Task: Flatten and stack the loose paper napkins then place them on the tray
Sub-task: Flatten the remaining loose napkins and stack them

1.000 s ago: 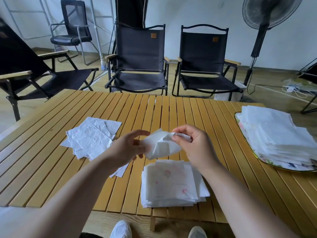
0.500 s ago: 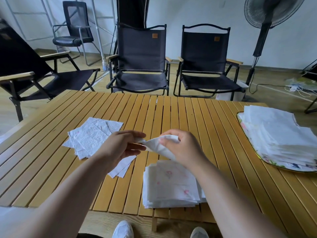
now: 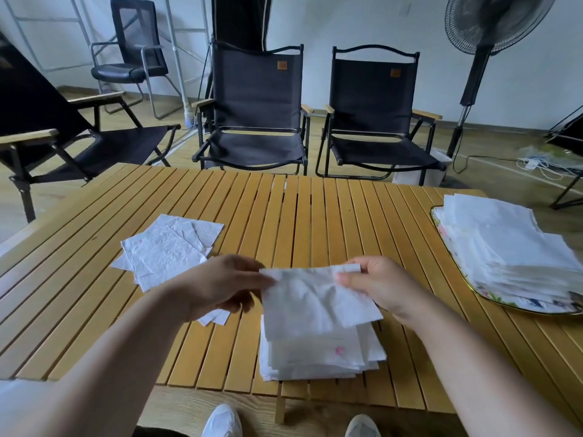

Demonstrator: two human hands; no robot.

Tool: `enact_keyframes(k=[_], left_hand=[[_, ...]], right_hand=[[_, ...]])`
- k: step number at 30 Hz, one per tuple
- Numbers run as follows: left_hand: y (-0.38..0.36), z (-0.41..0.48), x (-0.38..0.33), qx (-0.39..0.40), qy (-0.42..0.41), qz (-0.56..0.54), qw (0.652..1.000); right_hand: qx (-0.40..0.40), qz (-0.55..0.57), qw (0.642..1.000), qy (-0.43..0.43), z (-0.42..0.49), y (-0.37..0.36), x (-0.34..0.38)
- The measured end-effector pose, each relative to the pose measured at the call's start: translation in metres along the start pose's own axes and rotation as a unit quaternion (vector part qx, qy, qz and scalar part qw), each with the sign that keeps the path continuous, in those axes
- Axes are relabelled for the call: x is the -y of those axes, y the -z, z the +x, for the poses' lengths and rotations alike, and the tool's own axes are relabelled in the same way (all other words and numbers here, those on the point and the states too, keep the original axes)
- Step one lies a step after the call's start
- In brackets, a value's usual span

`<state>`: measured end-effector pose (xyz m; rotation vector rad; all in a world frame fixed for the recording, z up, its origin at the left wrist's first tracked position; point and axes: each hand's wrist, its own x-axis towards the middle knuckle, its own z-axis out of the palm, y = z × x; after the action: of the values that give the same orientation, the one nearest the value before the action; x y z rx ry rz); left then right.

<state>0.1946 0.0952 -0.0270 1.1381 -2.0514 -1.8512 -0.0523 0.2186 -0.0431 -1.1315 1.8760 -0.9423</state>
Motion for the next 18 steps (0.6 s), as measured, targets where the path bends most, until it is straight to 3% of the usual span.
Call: enact_keyframes(k=[3,7,10,12,15,18], left_hand=[[-0.007,0.002,0.005,0.056,0.061,0.093,0.992],[-0.018,0.009,0.006,0.052,0.122,0.163,0.978],[-0.019,0.016,0.001,0.018,0.189,0.210,0.959],[-0.011,0.018,-0.002,-0.031,0.220,0.208,0.952],[0.020,0.021,0.009,-0.155,0.191,0.169,0.954],[0.055,0.022,0.034,-0.290,0.152,0.185,0.926]], right_hand=[[0.056,-0.111,0.990,-0.072,-0.007,0.010,-0.011],[0.047,-0.199,0.973,-0.109,-0.008,0.011,-0.016],[-0.004,-0.214,0.971,-0.107,-0.004,-0.001,-0.011],[-0.064,-0.222,0.969,-0.084,-0.001,-0.012,-0.001],[-0.115,-0.211,0.971,-0.010,0.007,-0.037,0.018],[-0.076,-0.219,0.971,0.061,0.010,-0.078,0.040]])
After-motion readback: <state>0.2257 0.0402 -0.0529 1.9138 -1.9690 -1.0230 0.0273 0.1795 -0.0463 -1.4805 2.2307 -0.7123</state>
